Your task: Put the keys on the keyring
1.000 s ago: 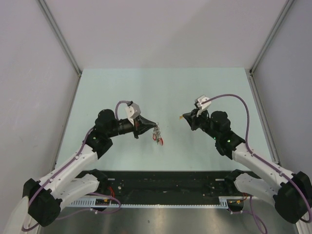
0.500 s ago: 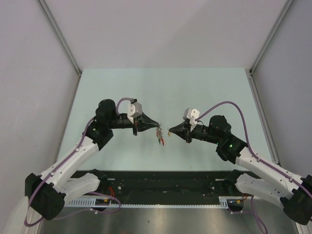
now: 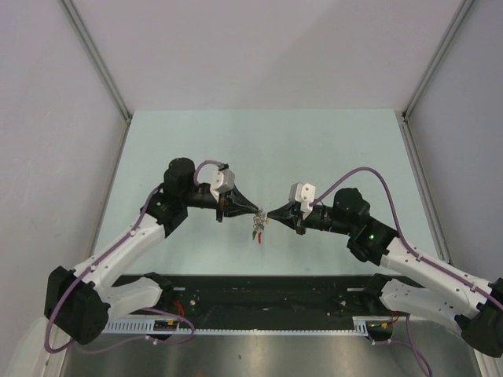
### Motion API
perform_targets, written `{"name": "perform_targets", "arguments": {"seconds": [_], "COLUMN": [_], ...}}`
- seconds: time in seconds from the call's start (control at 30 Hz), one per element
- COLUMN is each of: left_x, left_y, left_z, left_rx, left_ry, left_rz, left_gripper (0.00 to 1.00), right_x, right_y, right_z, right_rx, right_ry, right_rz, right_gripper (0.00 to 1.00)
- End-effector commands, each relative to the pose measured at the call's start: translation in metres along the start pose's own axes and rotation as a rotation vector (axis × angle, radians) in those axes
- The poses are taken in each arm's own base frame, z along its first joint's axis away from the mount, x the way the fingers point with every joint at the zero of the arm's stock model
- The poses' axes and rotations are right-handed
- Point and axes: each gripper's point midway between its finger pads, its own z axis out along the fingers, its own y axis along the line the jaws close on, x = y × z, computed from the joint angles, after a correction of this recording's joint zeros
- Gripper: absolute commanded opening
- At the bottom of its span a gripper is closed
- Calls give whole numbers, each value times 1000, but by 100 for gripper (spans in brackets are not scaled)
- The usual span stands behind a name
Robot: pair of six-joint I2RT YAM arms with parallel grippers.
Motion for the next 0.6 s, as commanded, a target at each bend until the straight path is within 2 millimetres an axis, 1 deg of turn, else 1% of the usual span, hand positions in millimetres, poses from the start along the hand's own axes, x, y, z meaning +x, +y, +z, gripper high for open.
{"name": "perform_targets", "arguments": {"seconds": [0.0,0.17,0.27,0.43,0.57], "left_x": [-8,-7,-4,-3,-4], "left_y": [-11,-10,-11,-11,-11], "left_z": [0,1,1,1,1], "left_rx": [90,112,116,111,111], "left_ry": [-16,-12,-3,-1,-3], "left_rz": [48,47,29,26,29], "left_gripper": [0,0,0,1,0], "right_x": [-21,-18,-16,-15,-10], "right_y": [-8,-10,-10,-6,-5], "right_z": [-1,0,1,3,5], "right_rx": [40,57,58,35,25], "right_ry": [-32,-19,-9,3,24], "right_rz": [-48,-51,-51,-51,-47], "right_gripper": [0,0,0,0,0]}}
